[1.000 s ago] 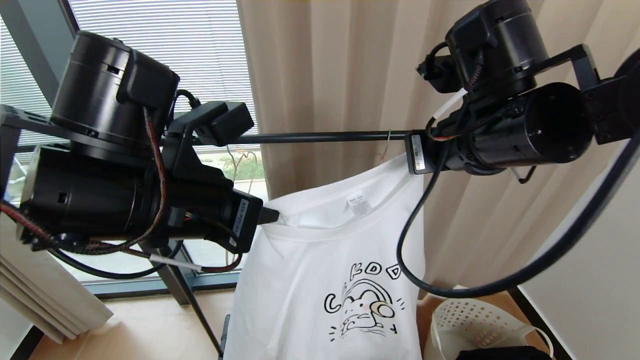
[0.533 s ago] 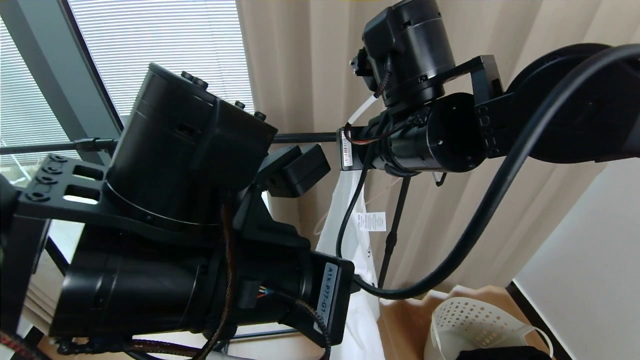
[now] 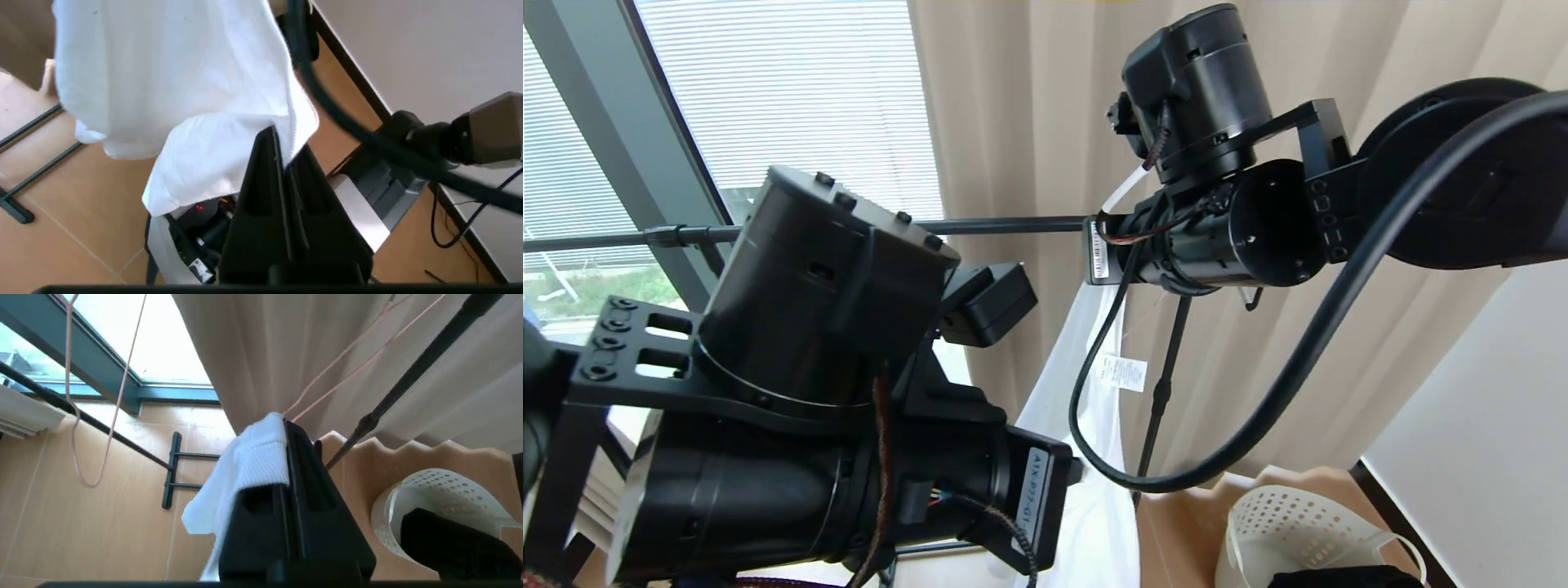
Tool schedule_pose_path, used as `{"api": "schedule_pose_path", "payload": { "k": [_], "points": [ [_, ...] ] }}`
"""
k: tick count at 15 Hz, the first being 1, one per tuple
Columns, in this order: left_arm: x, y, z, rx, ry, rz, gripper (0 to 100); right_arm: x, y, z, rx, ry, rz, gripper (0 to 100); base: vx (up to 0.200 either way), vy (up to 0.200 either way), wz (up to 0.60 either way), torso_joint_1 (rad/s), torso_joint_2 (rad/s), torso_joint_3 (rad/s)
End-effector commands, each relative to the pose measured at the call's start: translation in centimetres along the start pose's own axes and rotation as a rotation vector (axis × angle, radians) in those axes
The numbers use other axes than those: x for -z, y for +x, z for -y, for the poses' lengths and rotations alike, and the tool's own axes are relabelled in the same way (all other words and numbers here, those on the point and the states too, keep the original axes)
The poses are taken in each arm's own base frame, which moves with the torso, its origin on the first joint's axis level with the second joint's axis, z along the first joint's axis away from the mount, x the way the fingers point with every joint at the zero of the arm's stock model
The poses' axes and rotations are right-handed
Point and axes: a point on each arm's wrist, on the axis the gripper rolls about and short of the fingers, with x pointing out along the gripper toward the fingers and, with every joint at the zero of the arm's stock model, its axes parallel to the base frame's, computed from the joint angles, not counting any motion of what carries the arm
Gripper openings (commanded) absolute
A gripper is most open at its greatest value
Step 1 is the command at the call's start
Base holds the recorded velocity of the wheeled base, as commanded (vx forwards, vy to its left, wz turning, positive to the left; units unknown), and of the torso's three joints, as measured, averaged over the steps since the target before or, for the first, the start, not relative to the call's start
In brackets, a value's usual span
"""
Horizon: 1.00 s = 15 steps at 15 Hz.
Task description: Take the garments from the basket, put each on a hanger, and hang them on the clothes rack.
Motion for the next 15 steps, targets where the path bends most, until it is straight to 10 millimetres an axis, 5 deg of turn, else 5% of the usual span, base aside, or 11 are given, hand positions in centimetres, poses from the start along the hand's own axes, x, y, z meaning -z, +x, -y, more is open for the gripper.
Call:
{"api": "schedule_pose_path", "payload": {
  "k": [1, 4, 9, 15],
  "points": [
    [1.1, -1.3, -2.0, -0.064, -0.002, 0.01, 0, -1.1, -2.0, 2.8, 0.03, 0.035, 0.026, 0, 0.0, 0.0, 0.0, 0.0, 0.0, 0.0],
    [0.6, -1.3, -5.0, -0.142, -0.005, 0.095, 0, -0.4, -4.2, 6.2, 0.087, 0.035, 0.005, 0, 0.0, 0.0, 0.0, 0.0, 0.0, 0.0],
    [-1.7, 2.6, -7.3, -0.23, 0.064, 0.181, 0, 3.0, -6.8, 9.0, 0.13, -0.014, -0.058, 0, 0.0, 0.0, 0.0, 0.0, 0.0, 0.0],
    [-2.2, 3.1, -7.5, -0.237, 0.096, 0.22, 0, 6.9, -5.3, 9.5, 0.163, -0.055, -0.148, 0, 0.0, 0.0, 0.0, 0.0, 0.0, 0.0]
  ]
}}
